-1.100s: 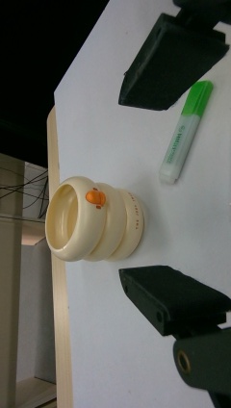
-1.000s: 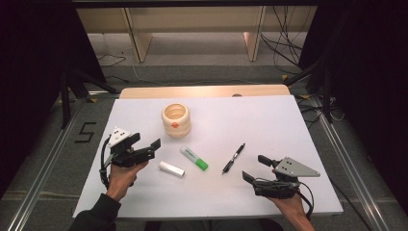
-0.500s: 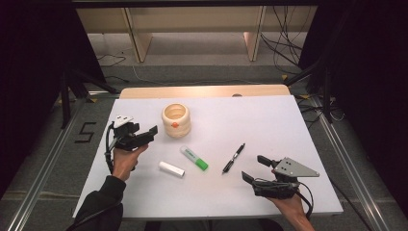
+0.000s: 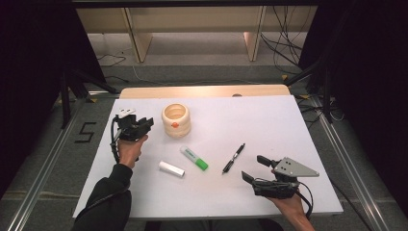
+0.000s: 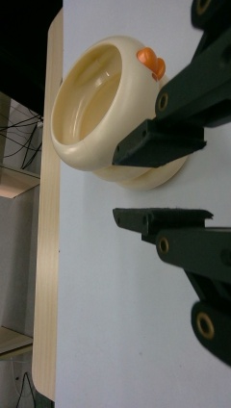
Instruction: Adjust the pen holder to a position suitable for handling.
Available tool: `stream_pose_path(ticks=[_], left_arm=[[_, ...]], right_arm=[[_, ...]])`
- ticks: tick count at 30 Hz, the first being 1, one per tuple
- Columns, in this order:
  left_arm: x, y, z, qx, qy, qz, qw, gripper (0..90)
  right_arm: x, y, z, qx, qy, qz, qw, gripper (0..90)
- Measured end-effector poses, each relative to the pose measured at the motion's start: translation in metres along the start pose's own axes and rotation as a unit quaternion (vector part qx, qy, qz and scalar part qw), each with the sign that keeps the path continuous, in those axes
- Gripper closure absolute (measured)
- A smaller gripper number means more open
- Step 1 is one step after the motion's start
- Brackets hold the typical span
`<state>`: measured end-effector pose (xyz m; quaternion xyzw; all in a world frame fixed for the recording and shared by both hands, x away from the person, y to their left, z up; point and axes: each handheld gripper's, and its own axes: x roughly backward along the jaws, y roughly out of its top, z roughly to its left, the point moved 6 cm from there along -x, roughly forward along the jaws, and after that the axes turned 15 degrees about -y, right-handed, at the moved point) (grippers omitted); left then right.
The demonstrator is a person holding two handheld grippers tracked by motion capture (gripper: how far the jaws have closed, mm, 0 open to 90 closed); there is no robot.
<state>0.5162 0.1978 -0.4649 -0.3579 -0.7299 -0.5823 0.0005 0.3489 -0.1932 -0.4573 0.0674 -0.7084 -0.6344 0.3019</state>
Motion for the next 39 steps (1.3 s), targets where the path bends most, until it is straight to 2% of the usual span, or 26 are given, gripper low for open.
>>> stream_pose_path(ticks=[1,4,8,10,13,16,23,27,39], left_arm=[[-0.006,0.001,0.0,-0.005,0.003,0.006,1.0,74.5],[-0.014,0.001,0.0,-0.003,0.007,0.011,0.9999,82.2],[-0.027,0.001,0.0,-0.009,0.008,0.021,0.9997,88.8],[-0.033,0.0,0.001,-0.013,0.009,0.028,0.9995,88.9],[-0.04,-0.002,0.002,-0.009,0.007,0.031,0.9995,88.9],[-0.044,-0.003,0.003,-0.015,0.009,0.038,0.9991,88.9],[-0.054,-0.004,0.01,-0.006,0.008,0.04,0.9991,88.9],[-0.061,-0.006,0.011,-0.008,0.004,0.047,0.9988,88.9],[-0.068,-0.005,0.008,-0.02,0.002,0.056,0.9982,88.9]], right_arm=[[0.0,0.0,0.0,0.001,0.0,0.001,1.0,21.7],[0.0,0.0,0.0,0.0,0.001,0.001,1.0,21.9],[-0.001,-0.001,0.0,0.0,0.001,0.002,1.0,21.9],[-0.002,-0.001,0.0,0.0,0.002,0.003,1.0,21.9],[-0.002,-0.001,0.001,0.001,0.003,0.003,1.0,21.5],[-0.002,-0.001,0.001,0.001,0.004,0.003,1.0,21.4],[-0.003,-0.001,0.002,0.0,0.008,0.003,1.0,21.1],[-0.003,-0.001,0.002,0.0,0.007,0.003,1.0,20.9],[-0.003,-0.001,0.002,0.0,0.008,0.004,1.0,20.9]])
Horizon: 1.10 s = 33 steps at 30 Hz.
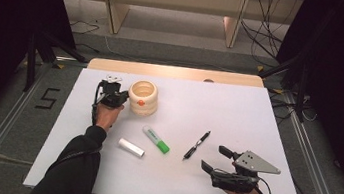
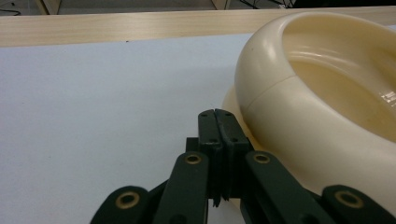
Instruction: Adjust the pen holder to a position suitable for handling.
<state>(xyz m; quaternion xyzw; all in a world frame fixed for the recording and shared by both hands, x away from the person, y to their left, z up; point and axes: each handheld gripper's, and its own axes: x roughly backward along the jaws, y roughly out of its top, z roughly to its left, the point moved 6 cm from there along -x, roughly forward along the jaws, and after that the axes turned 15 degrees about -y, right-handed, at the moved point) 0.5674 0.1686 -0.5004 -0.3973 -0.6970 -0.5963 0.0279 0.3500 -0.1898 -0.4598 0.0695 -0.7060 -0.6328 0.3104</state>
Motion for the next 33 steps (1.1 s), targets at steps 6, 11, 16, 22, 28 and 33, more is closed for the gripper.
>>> stream_pose_path(ticks=[6,11,16,22,28,33], left_arm=[[-0.004,0.001,-0.009,-0.009,-0.006,0.004,0.9999,89.0],[-0.009,0.002,-0.022,-0.019,-0.017,0.007,0.9996,89.0],[-0.013,0.001,-0.033,-0.032,-0.027,0.016,0.999,89.0],[-0.017,0.001,-0.045,-0.047,-0.034,0.022,0.9981,89.0],[-0.023,0.001,-0.055,-0.056,-0.041,0.022,0.9973,88.9],[-0.028,0.001,-0.059,-0.06,-0.043,0.023,0.997,88.9]], right_arm=[[-0.001,0.0,0.0,-0.001,0.001,0.001,1.0,20.9],[-0.001,0.0,0.001,0.0,0.002,0.001,1.0,20.9],[-0.001,0.0,0.0,0.0,0.001,0.0,1.0,21.0],[-0.001,0.0,0.0,0.002,0.001,-0.001,1.0,21.0],[-0.001,0.0,0.0,0.003,0.001,-0.002,1.0,21.1],[-0.001,0.0,0.001,0.003,0.003,0.0,1.0,21.2]])
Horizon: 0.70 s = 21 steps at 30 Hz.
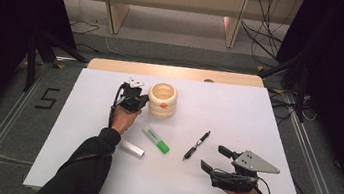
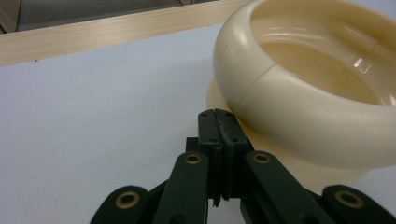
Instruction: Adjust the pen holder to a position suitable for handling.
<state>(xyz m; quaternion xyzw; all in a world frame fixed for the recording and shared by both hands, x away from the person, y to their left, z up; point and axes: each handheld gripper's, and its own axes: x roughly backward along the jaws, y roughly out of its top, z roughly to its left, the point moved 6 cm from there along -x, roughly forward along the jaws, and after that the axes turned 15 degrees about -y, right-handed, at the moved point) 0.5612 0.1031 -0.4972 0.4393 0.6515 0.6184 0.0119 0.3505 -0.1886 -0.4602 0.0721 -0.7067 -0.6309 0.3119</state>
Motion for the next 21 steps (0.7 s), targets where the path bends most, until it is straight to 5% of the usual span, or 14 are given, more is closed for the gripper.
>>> stream_pose_path(ticks=[9,21], left_arm=[[-0.009,0.003,-0.008,-0.015,-0.004,0.001,0.9999,88.9],[-0.019,0.008,-0.013,-0.012,-0.009,-0.008,0.9999,88.8]], right_arm=[[0.0,0.0,0.0,0.001,0.002,0.001,1.0,21.2],[-0.001,0.0,0.0,-0.002,0.001,0.0,1.0,21.4]])
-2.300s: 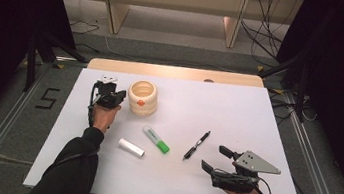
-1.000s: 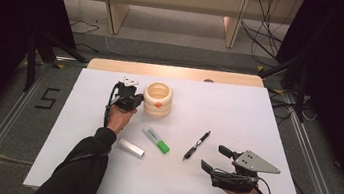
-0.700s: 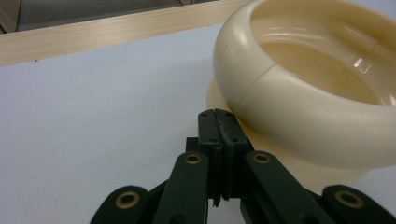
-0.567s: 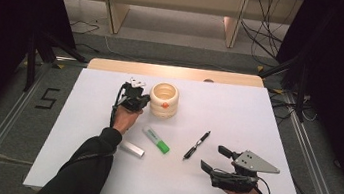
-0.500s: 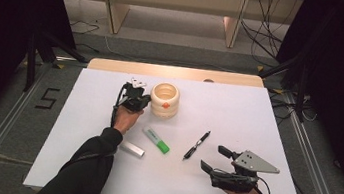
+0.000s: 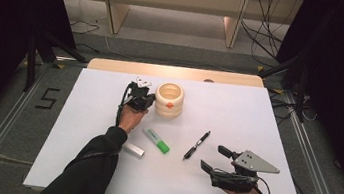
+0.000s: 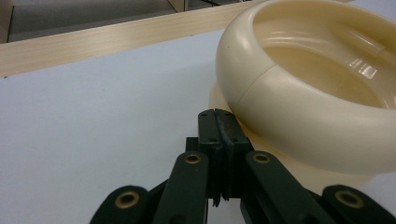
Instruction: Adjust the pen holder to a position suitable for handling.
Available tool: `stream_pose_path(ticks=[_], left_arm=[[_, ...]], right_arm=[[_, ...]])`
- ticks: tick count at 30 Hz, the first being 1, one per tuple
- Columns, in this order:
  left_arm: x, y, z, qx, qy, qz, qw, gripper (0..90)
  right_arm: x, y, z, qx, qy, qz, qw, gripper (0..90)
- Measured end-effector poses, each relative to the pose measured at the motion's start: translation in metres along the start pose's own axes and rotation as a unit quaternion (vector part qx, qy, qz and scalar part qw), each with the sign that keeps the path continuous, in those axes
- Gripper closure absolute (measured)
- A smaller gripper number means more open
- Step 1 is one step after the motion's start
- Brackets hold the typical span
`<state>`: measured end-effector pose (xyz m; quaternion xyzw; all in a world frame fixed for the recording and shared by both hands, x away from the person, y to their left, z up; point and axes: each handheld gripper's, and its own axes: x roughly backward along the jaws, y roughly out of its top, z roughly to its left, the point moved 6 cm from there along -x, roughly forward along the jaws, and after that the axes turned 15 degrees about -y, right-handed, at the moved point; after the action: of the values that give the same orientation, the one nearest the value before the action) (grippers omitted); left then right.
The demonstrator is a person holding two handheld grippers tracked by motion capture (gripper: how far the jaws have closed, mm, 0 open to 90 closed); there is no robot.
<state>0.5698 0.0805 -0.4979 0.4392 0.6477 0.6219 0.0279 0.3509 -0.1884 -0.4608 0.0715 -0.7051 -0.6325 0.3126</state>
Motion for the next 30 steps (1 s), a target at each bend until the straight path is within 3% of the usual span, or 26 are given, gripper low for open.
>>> stream_pose_path(ticks=[4,8,17,20,22,27,30], left_arm=[[-0.005,0.0,0.002,0.004,0.001,-0.001,1.0,87.6],[0.0,0.0,0.006,0.008,-0.002,-0.002,1.0,77.1],[0.03,0.003,0.014,0.023,-0.017,0.009,0.9996,54.8],[0.044,0.007,0.011,0.03,-0.032,0.014,0.9989,46.6],[0.056,0.008,0.008,0.019,-0.041,0.022,0.9987,42.5],[0.07,0.008,0.0,0.019,-0.064,0.039,0.997,33.8],[0.078,0.008,-0.007,0.007,-0.074,0.056,0.9956,27.3]], right_arm=[[0.0,0.0,0.0,0.001,0.001,0.0,1.0,21.4],[0.0,0.0,-0.001,0.0,0.001,-0.002,1.0,21.4],[0.002,0.001,-0.001,0.003,-0.003,-0.005,1.0,21.4],[0.002,0.001,-0.001,0.003,-0.002,-0.005,1.0,21.4],[0.002,0.002,-0.001,0.003,-0.002,-0.005,1.0,21.4],[0.002,0.002,0.0,0.005,-0.002,-0.005,1.0,21.4],[0.001,0.002,0.001,0.008,-0.001,-0.006,1.0,21.4]])
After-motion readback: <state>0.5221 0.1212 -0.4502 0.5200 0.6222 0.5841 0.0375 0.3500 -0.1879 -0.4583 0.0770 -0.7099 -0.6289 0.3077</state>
